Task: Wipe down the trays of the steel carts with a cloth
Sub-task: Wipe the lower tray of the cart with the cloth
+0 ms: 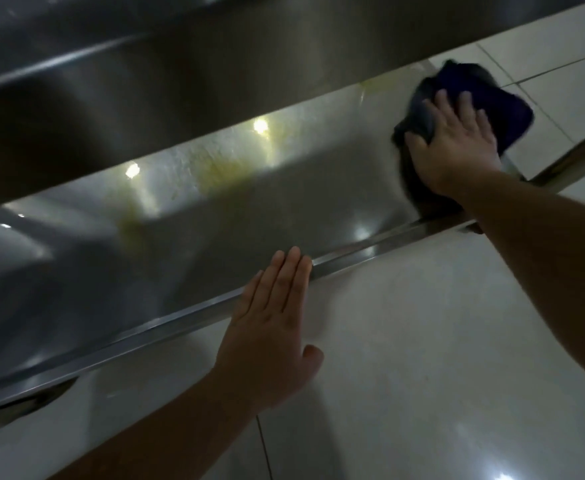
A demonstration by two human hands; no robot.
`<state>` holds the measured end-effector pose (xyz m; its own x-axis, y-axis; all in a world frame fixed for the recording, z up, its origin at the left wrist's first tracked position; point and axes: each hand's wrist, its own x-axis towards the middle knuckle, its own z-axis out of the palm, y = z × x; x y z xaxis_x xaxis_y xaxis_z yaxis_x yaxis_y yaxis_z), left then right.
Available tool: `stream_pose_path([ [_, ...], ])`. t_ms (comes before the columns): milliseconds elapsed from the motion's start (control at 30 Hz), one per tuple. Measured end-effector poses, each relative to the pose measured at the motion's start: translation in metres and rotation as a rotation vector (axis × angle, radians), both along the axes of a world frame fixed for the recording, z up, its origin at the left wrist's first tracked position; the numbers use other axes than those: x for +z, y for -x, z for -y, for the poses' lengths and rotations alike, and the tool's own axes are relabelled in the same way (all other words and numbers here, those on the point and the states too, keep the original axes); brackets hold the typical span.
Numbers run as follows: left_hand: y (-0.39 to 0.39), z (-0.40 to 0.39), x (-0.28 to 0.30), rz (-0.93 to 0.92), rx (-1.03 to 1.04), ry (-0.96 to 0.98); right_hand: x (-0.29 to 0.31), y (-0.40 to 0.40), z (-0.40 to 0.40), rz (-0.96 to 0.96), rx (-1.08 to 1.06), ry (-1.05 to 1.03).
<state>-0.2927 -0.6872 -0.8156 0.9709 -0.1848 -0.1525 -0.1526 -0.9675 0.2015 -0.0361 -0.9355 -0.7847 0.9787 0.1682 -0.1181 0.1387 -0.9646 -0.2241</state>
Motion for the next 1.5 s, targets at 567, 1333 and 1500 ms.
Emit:
stream_pose_path([
  [567, 0.043, -0.125, 0.027, 0.03, -0.054, 0.019, -0.001, 0.055, -0.125, -0.032, 0.075, -0.092],
  [1333, 0.152, -0.299, 0.017, -0.025, 0.411, -0.188, -0.003, 0.074, -0.2, -0.03, 0.006, -0.054],
  [1500, 0.161, -0.304, 0.01, -0.014, 0.468, -0.152, -0.007, 0.096, -0.252, -0.085, -0.201, -0.049],
])
